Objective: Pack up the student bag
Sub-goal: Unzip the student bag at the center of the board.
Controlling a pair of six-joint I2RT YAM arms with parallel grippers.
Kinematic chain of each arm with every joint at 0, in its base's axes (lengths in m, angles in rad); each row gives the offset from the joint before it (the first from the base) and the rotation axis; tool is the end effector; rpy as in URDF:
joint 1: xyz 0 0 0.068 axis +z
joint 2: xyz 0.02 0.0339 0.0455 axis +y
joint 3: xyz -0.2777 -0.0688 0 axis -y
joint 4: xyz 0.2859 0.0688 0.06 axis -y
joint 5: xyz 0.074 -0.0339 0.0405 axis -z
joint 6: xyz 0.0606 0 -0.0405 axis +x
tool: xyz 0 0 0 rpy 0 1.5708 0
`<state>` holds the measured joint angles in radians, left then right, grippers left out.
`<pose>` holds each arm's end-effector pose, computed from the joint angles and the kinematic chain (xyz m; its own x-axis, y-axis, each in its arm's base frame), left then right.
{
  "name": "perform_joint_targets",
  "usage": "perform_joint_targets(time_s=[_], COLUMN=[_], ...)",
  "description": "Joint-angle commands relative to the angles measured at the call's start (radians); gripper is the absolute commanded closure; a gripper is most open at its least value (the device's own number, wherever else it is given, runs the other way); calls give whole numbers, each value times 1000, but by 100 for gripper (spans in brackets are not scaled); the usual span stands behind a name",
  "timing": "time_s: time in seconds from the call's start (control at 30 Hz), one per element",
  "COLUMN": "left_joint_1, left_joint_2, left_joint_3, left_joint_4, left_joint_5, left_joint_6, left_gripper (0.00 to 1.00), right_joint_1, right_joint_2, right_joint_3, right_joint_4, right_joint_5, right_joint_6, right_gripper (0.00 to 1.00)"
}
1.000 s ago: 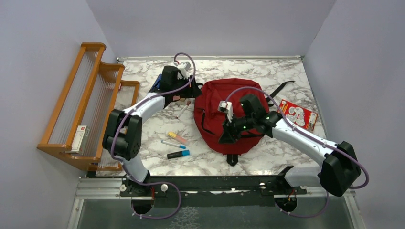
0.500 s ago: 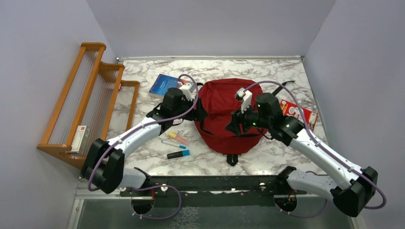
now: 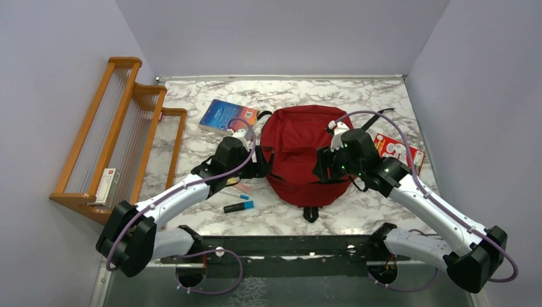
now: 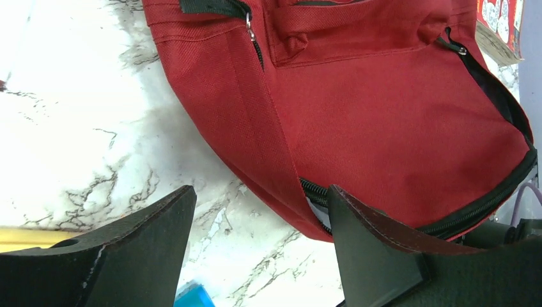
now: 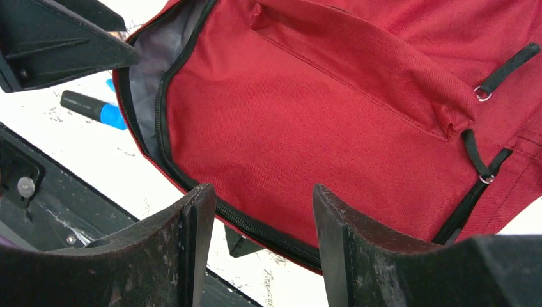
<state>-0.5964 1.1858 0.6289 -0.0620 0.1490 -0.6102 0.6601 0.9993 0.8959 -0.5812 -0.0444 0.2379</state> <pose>0.2425 -0.1755 0.1930 -0.7690 -0.1629 -0.6182 0.2621 0.8016 -0.5373 0.2074 0.1644 0.2922 -0.6362 -0.1958 -0.7462 -0.5040 0.8378 0.2098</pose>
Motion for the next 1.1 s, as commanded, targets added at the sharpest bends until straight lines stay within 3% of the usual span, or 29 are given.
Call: perform_joint_targets(time_s=[0.0,0.13,0.4,0.5,0.6,0.8,0.97,1.07], left_joint_1=[-8,-8,-1,24,61,172,204,204], left_joint_2=[51,147,343,437,547,858,1101,1078], left_joint_3=[9,52,256,378,527,952,1370,1384], left_joint_4=[77,125,94,53,4,-130,-340,-354], left_joint_5=[-6,19,25,39,55,141,223,209], left_joint_6=[-28,-8,92,141,204,269,340,342], left_gripper=[23,31,82,95,100,97,50,34], right_joint_1=[6,6,6,6,6,5,4,4], right_joint_2=[32,37,20,16,11,24,50,65], right_joint_3=[10,8,3,4,2,-3,-3,-2], right_joint_4=[-6,16,25,25,31,58,93,106], right_joint_5=[22,6,14,15,16,14,12,25], right_joint_6=[36,45,34,28,25,17,11,8], right_gripper=[38,37,38,38,37,37,37,37])
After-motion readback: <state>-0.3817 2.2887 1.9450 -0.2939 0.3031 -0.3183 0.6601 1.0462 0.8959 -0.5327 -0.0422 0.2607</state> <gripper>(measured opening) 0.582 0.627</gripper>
